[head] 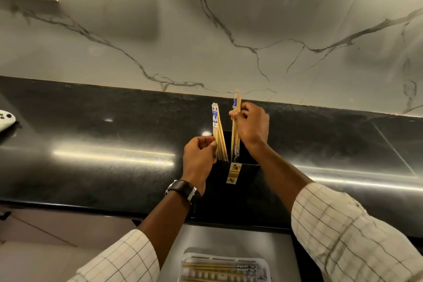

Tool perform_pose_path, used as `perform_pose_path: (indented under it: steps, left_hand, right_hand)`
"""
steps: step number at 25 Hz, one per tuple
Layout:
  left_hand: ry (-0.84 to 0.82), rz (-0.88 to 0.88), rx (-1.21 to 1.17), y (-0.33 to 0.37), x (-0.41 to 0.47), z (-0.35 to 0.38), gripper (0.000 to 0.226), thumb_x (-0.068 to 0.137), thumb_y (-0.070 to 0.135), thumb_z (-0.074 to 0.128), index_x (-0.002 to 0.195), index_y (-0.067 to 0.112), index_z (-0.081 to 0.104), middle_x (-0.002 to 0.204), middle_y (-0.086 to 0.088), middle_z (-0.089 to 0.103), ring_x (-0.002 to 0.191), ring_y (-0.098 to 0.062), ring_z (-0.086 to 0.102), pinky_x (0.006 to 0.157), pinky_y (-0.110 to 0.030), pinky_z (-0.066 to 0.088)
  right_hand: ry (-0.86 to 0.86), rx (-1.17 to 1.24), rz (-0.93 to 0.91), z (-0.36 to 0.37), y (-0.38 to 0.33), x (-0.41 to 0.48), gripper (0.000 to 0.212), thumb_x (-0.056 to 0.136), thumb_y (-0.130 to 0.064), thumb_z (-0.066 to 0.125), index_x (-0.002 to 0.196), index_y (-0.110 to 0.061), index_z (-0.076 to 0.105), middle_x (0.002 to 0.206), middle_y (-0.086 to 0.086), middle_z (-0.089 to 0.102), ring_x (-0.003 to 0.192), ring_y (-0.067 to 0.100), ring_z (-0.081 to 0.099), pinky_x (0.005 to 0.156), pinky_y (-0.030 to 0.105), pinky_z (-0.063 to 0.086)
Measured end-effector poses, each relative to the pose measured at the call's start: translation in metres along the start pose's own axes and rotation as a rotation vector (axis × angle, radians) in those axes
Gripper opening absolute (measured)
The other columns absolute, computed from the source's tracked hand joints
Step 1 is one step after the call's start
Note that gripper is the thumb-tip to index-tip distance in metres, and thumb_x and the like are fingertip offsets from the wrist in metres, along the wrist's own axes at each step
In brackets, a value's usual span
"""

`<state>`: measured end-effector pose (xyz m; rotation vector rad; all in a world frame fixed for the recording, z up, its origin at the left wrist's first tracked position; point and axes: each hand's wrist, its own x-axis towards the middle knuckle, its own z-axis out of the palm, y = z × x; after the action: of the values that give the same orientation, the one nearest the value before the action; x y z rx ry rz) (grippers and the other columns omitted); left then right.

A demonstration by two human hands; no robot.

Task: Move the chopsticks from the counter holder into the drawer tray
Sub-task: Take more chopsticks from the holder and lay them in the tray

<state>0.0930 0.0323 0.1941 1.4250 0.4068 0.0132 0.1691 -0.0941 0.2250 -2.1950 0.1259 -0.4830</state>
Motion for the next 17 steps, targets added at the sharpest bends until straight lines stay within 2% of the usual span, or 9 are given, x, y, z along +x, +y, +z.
perform_pose_path:
  steps: [2, 4, 6, 8, 10, 13, 15, 17]
  left_hand:
    - [-0.028, 0.113, 0.008, 0.004, -0.004, 0.0, 0.015, 0.098, 0.014, 0.062, 0.112, 0.015, 0.066, 0.107, -0.006, 0.072, 0.094, -0.018, 0.07, 0.079, -0.032, 0.058]
    - [-0.11, 0.302, 0.079, 0.013, -0.01, 0.004, 0.025, 0.1, 0.016, 0.06, 0.124, 0.014, 0.063, 0.113, -0.007, 0.071, 0.099, -0.018, 0.07, 0.083, -0.029, 0.059]
    - [-0.214, 0.514, 0.21, 0.023, -0.018, 0.012, 0.028, 0.102, 0.018, 0.056, 0.128, 0.013, 0.062, 0.112, -0.002, 0.071, 0.095, -0.008, 0.07, 0.081, -0.025, 0.058]
    - [-0.336, 0.633, 0.25, 0.025, -0.03, 0.019, 0.02, 0.104, 0.016, 0.052, 0.116, 0.011, 0.067, 0.097, 0.003, 0.073, 0.082, -0.004, 0.069, 0.074, -0.021, 0.054]
    - [-0.464, 0.609, 0.22, 0.017, -0.039, 0.016, 0.017, 0.105, 0.015, 0.05, 0.108, 0.011, 0.066, 0.081, 0.002, 0.071, 0.07, -0.009, 0.068, 0.067, -0.023, 0.055]
    - [-0.509, 0.572, 0.266, -0.003, -0.046, 0.002, 0.015, 0.105, 0.016, 0.05, 0.102, 0.015, 0.065, 0.077, -0.002, 0.069, 0.061, -0.014, 0.064, 0.06, -0.024, 0.052]
    - [-0.54, 0.541, 0.321, -0.015, -0.053, -0.005, 0.015, 0.104, 0.017, 0.05, 0.101, 0.015, 0.065, 0.078, -0.004, 0.07, 0.061, -0.015, 0.065, 0.059, -0.024, 0.053]
    - [-0.535, 0.479, 0.355, -0.029, -0.062, -0.013, 0.016, 0.104, 0.018, 0.051, 0.102, 0.015, 0.066, 0.082, -0.006, 0.073, 0.063, -0.017, 0.067, 0.06, -0.027, 0.056]
  right_hand:
    - [0.085, 0.173, -0.09, -0.023, -0.018, -0.007, 0.018, 0.094, -0.021, 0.071, 0.11, -0.012, 0.074, 0.097, -0.002, 0.078, 0.086, 0.007, 0.075, 0.081, 0.029, 0.063]
    - [0.08, 0.382, -0.186, -0.049, -0.036, -0.018, 0.019, 0.093, -0.019, 0.072, 0.112, -0.013, 0.073, 0.099, -0.001, 0.079, 0.089, 0.007, 0.077, 0.08, 0.025, 0.063]
    - [-0.014, 0.578, -0.213, -0.075, -0.049, -0.033, 0.015, 0.092, -0.017, 0.071, 0.107, -0.018, 0.072, 0.097, 0.001, 0.08, 0.089, 0.011, 0.079, 0.078, 0.027, 0.063]
    - [-0.147, 0.697, -0.13, -0.098, -0.054, -0.045, 0.015, 0.092, -0.012, 0.071, 0.107, -0.017, 0.072, 0.097, 0.003, 0.081, 0.091, 0.017, 0.079, 0.079, 0.031, 0.064]
    - [-0.29, 0.71, -0.029, -0.119, -0.051, -0.05, 0.018, 0.091, -0.008, 0.072, 0.109, -0.01, 0.071, 0.098, 0.007, 0.081, 0.092, 0.021, 0.079, 0.079, 0.032, 0.064]
    - [-0.476, 0.57, 0.001, -0.14, -0.042, -0.049, 0.02, 0.089, -0.007, 0.074, 0.107, 0.0, 0.07, 0.096, 0.013, 0.08, 0.092, 0.026, 0.079, 0.077, 0.029, 0.062]
    - [-0.401, 0.604, 0.002, -0.155, -0.039, -0.049, 0.02, 0.088, -0.008, 0.075, 0.105, 0.001, 0.069, 0.097, 0.015, 0.079, 0.094, 0.029, 0.078, 0.078, 0.031, 0.062]
    - [-0.183, 0.802, 0.04, -0.172, -0.038, -0.047, 0.02, 0.084, -0.015, 0.078, 0.1, -0.005, 0.07, 0.095, 0.012, 0.078, 0.093, 0.028, 0.076, 0.08, 0.035, 0.061]
